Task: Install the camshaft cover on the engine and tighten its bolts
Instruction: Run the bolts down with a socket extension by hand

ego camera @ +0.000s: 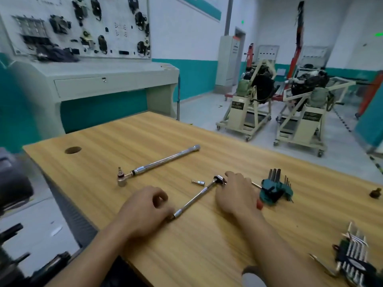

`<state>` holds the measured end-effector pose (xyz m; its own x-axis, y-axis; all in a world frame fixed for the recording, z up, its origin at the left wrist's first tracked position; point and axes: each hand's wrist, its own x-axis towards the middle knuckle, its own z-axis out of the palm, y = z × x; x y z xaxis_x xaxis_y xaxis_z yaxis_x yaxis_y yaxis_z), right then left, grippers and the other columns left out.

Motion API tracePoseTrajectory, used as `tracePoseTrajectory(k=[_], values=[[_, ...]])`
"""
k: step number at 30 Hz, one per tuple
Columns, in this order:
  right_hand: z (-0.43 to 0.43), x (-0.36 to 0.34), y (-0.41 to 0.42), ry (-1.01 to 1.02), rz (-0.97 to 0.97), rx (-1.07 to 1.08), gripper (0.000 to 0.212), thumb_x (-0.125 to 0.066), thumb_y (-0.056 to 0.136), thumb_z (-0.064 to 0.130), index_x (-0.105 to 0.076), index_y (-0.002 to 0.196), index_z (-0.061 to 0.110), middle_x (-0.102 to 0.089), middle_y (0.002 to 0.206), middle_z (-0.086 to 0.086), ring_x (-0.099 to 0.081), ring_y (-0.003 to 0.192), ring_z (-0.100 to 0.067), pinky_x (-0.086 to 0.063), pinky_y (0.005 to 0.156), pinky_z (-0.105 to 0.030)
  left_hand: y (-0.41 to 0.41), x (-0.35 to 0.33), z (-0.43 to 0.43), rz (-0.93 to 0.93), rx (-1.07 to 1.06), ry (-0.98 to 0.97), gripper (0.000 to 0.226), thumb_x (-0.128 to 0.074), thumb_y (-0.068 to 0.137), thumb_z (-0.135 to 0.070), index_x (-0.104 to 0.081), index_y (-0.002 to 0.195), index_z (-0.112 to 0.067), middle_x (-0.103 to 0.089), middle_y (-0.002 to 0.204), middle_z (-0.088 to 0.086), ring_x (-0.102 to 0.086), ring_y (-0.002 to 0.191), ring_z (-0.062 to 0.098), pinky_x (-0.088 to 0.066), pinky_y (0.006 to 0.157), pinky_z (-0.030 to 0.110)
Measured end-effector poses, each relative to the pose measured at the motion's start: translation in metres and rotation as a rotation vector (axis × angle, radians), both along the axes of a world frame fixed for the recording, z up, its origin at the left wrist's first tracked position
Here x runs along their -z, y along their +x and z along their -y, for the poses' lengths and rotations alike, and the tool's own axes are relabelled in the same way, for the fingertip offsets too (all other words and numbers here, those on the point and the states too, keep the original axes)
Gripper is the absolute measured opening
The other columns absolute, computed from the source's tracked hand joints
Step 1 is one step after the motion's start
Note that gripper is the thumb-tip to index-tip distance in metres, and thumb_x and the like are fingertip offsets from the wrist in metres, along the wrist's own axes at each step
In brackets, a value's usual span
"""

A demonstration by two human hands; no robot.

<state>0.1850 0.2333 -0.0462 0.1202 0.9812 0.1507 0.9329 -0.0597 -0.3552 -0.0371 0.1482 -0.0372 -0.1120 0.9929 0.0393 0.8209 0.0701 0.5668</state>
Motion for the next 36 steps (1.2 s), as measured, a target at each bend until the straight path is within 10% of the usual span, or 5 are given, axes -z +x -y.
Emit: tracePoseTrajectory(k=[5,36], values=[[-0.002,0.008,-0.003,0.073,0.033,-0.020,0.029,-0.049,0.090,0.033,-0.063,0.115,0.030,-0.060,0.115,0.001,-0.050,0.113,-0.026,-0.041,0.086,-0.042,-0.009,0.017,0.008,0.211,-0.031,0.234,0.035,-0.060,0.095,-0.037,-0.071,0.068,-0.017,-0.066,0.066,0.000,-0.060,0.069,0.012,-0.046,0.068,0.033],[0.000,0.009,-0.010,0.107,0.028,0.009,0.031,-0.048,0.090,0.032,-0.065,0.116,0.031,-0.061,0.111,0.000,-0.053,0.111,-0.026,-0.039,0.091,-0.043,-0.009,0.029,0.006,0.087,-0.042,0.265,0.028,-0.060,0.093,-0.039,-0.071,0.072,-0.023,-0.066,0.065,-0.010,-0.060,0.065,0.007,-0.047,0.060,0.030]])
